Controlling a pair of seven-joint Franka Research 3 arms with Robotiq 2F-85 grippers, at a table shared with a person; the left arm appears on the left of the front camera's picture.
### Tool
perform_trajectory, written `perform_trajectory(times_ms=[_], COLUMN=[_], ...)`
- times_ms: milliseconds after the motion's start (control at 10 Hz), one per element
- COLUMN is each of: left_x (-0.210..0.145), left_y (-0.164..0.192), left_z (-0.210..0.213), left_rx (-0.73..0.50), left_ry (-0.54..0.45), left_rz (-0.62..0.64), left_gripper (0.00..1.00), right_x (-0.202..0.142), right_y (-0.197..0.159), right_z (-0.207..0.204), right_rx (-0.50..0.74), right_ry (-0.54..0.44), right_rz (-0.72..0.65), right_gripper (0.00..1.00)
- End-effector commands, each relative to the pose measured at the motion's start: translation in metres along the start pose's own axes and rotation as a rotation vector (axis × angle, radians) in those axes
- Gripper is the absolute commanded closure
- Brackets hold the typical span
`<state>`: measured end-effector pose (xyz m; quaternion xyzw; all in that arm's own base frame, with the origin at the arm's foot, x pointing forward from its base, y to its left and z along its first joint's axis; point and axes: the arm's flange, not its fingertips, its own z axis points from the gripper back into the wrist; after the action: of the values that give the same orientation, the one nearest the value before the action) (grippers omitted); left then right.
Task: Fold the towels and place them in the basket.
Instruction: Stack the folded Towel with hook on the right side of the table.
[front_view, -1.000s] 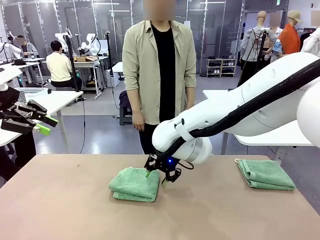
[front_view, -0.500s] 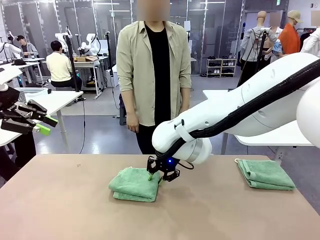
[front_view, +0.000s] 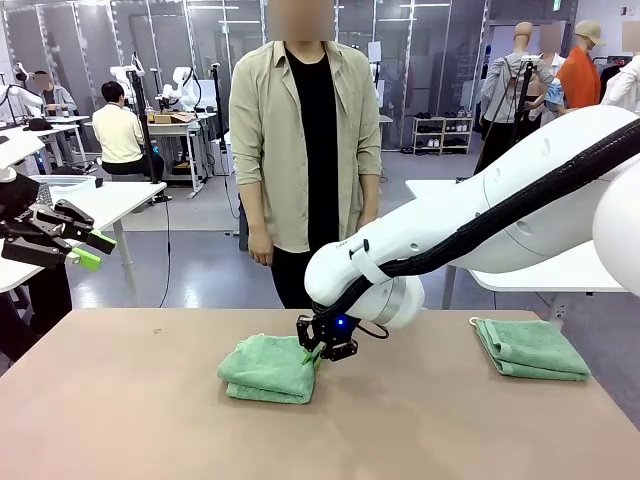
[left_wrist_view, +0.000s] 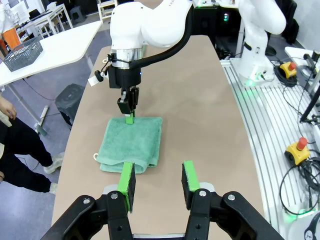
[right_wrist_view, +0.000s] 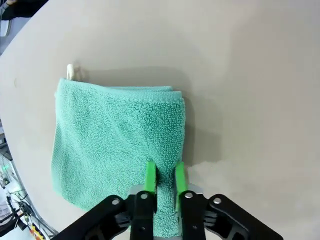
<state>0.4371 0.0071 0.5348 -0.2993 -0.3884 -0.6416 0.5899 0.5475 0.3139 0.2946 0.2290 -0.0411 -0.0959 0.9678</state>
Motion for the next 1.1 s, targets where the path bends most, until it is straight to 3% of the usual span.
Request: perform_trajectory(times_ms=[0,300,400,900,1000], left_x=[0.0015,0.0015,0.0015,0.0015,0.0015], left_y=[0.0002,0.0002,0.0002,0.0002,0.0002], left_z=[0.0001,0.0001,0.0001,0.0001,0.0001], left_rx=[0.007,0.007,0.007,0.007,0.007], left_ry=[-0.013,-0.013,-0.013,-0.013,-0.013], left_rz=[-0.007,-0.007,-0.007,-0.007,-0.007], left_gripper=[0.5,0.5,0.5,0.5,0.5], right_x=[0.0017,0.0029,-0.0002,-0.0002,-0.0005], right_y=[0.0039,0.0055,0.0002,0.0002,0.0009], right_z=[0.0016,0.0018,0.0002,0.0002,0.0002], right_rx=[-0.026,-0.065,-0.004,-0.004,-0.015], right_ry=[0.005,-0.011,0.003,0.003,0.001], right_rz=[-0.011,-0.03,0.005,0.005,0.006], right_gripper=[1.0,1.0,1.0,1.0,0.96])
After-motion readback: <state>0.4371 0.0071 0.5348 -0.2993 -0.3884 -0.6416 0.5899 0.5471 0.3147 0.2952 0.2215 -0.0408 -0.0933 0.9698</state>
